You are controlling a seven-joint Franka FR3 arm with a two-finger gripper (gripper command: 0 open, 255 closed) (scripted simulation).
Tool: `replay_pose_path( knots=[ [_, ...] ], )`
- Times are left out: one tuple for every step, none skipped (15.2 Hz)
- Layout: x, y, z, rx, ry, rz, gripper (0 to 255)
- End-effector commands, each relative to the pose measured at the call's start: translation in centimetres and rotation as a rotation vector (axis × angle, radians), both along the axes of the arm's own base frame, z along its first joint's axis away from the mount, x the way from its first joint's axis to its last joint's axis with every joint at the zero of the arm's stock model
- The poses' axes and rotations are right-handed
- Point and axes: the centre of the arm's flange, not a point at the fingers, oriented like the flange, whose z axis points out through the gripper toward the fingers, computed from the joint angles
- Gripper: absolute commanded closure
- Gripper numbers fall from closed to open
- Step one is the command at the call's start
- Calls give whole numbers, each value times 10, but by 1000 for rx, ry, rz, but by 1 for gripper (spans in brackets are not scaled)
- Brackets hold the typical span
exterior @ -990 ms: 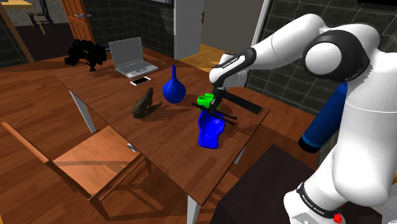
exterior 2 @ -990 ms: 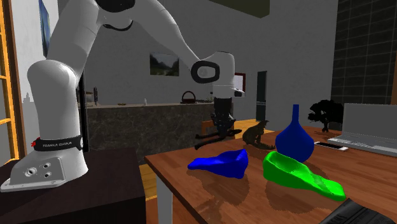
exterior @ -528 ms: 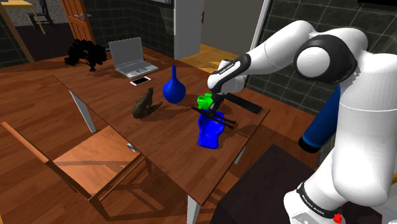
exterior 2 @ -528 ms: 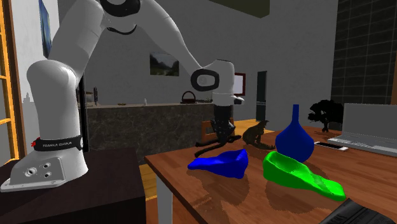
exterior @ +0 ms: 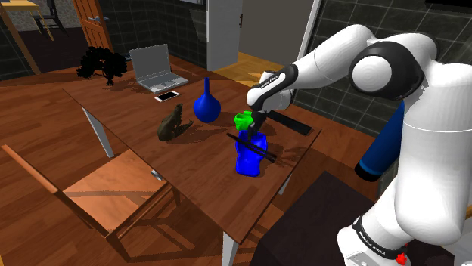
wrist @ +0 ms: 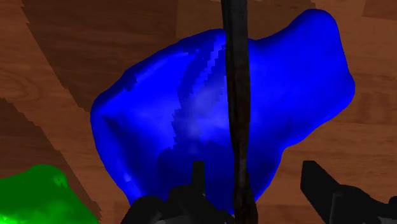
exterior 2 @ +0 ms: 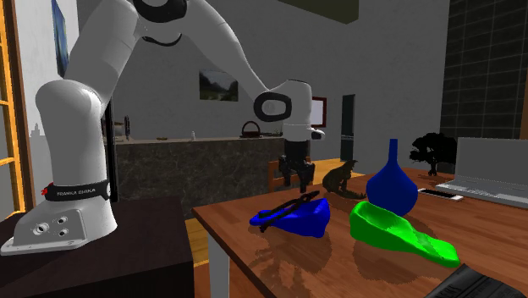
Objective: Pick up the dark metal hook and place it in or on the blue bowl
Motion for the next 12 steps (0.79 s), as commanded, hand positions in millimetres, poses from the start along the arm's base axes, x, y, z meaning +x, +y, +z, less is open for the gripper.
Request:
replay_pose_path(
  knots=[
    [0,0,0,0,0,0,0],
    [0,0,0,0,0,0,0],
    [0,0,0,0,0,0,0],
    [0,0,0,0,0,0,0],
    [-1,-1,13,0,0,0,0],
    [-1,-3,26,0,0,0,0],
    [-2,-4,39,0,0,0,0],
    [-2,-5,50,0,0,0,0],
    [-2,-5,50,0,0,0,0],
    [-2,-5,50,0,0,0,0],
    [-2,-5,50,0,0,0,0],
    [-2,-5,50,0,0,0,0]
  ],
)
